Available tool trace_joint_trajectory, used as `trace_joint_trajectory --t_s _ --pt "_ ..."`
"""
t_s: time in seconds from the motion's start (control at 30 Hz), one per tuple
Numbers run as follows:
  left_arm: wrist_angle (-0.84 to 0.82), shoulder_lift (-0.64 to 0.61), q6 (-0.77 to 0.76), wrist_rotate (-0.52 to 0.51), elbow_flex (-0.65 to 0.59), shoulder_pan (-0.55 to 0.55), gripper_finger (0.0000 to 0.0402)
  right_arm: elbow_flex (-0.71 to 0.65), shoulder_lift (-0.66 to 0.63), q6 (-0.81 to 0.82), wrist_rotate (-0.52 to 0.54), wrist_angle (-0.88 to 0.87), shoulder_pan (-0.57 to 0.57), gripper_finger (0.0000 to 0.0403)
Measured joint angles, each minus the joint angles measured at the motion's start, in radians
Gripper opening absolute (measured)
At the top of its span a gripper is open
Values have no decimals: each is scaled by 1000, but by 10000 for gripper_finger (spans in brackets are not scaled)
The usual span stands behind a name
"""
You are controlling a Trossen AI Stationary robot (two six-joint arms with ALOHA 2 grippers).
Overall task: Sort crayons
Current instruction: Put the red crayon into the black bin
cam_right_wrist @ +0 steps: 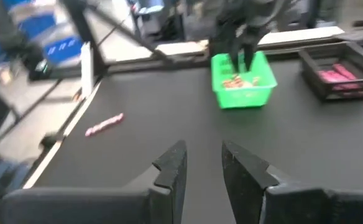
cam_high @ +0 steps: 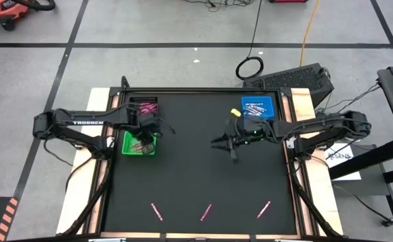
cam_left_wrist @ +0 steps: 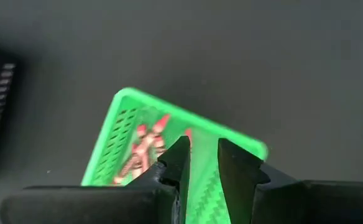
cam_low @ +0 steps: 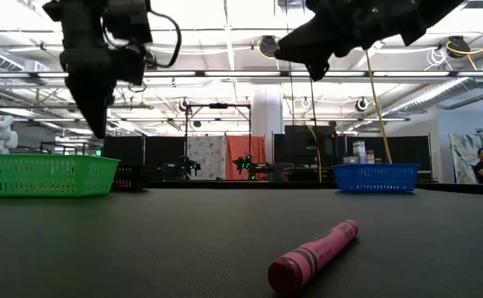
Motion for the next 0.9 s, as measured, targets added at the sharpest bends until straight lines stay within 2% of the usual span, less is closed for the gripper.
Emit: trace_joint_trajectory --t_s 0.17,0.5,0.7,0.9 --pt "5 0 -56 0 30 -86 77 0 3 -43 5 -55 87 89" --pt "60 0 -160 0 31 -237 77 0 33 34 7 -59 200 89" --pt "60 0 -224 1 31 -309 77 9 82 146 9 -73 264 89" --pt "65 0 -237 0 31 -377 77 111 114 302 13 -275 358 89"
